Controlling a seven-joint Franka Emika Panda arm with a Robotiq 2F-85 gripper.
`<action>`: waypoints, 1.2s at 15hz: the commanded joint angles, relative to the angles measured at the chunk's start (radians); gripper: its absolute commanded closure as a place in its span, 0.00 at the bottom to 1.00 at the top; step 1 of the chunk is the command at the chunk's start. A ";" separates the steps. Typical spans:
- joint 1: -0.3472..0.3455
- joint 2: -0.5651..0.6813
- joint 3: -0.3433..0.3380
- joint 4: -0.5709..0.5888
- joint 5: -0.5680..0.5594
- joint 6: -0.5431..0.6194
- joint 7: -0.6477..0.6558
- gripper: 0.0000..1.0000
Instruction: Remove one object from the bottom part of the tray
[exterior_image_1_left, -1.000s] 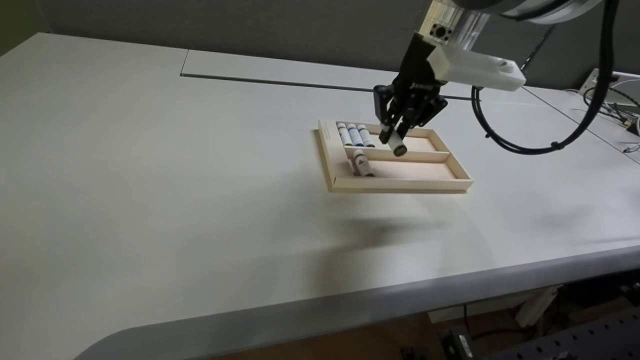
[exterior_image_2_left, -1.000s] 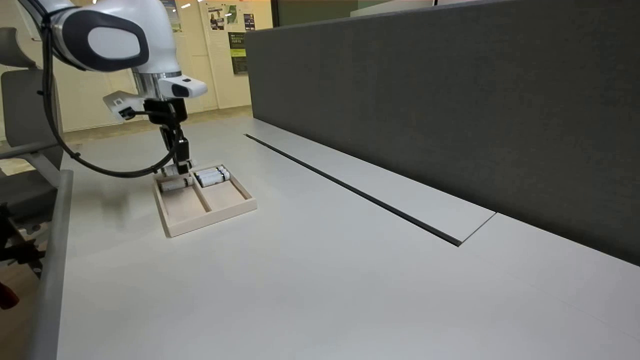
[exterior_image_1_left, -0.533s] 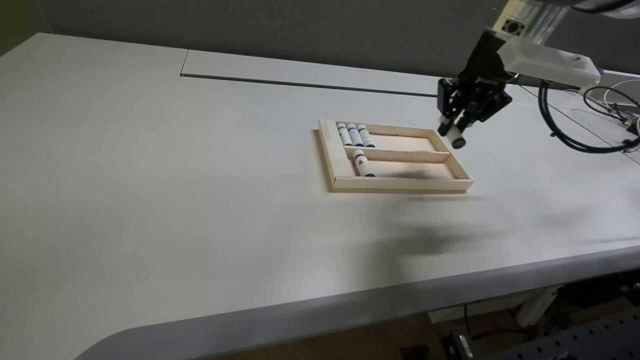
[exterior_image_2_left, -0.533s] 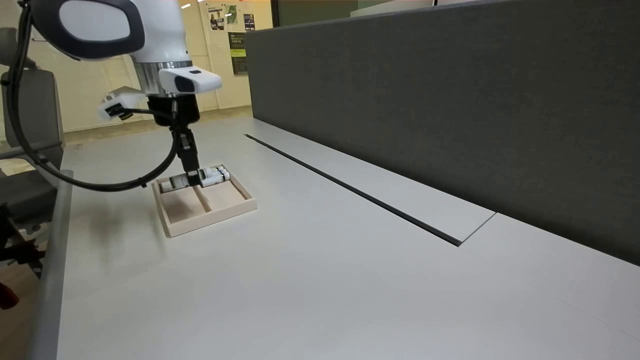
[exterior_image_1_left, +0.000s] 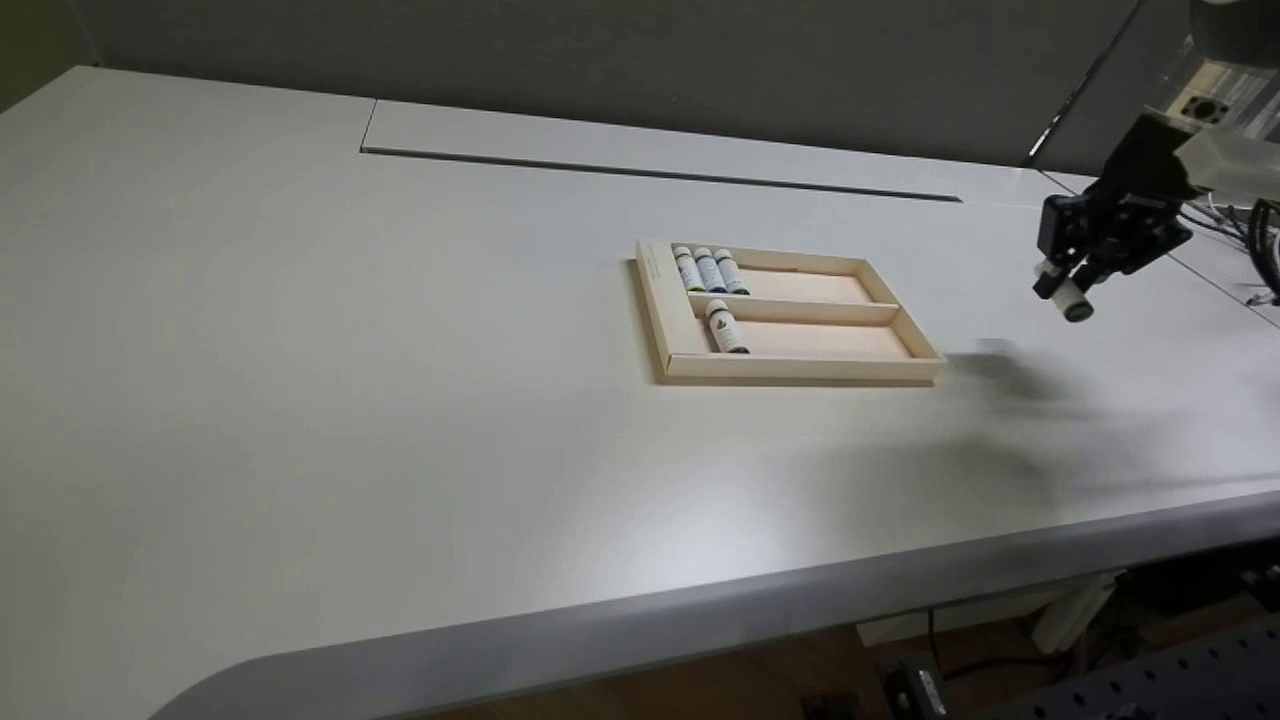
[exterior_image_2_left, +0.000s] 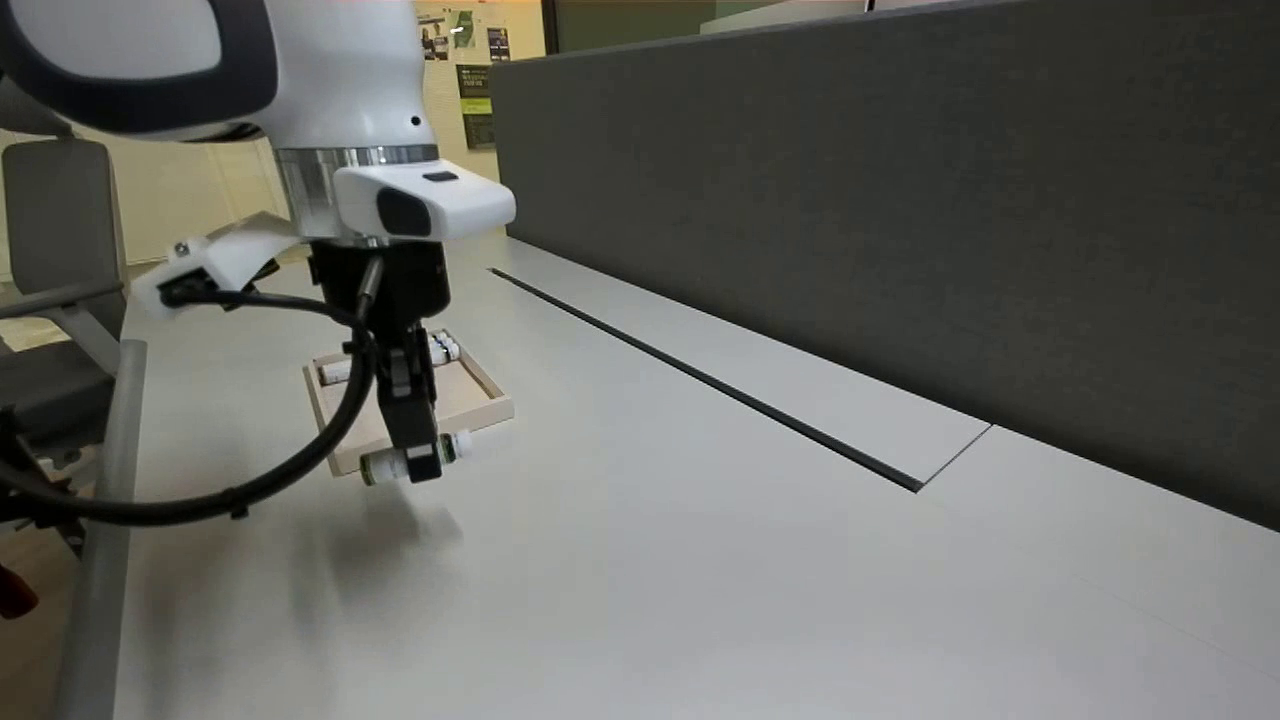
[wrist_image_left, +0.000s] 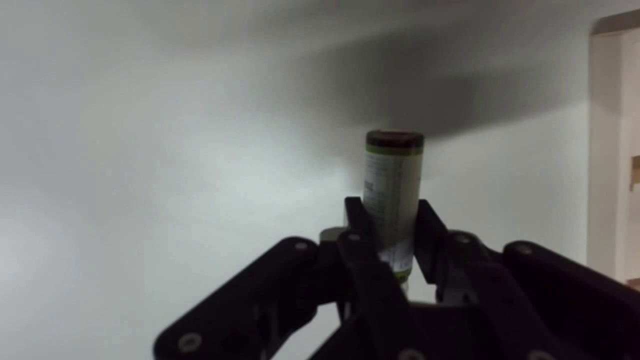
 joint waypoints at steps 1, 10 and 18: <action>-0.013 0.066 -0.061 0.049 -0.104 0.007 -0.028 0.93; 0.013 0.209 -0.129 0.083 -0.232 0.157 -0.014 0.93; 0.021 0.168 -0.135 0.084 -0.200 0.139 -0.011 0.27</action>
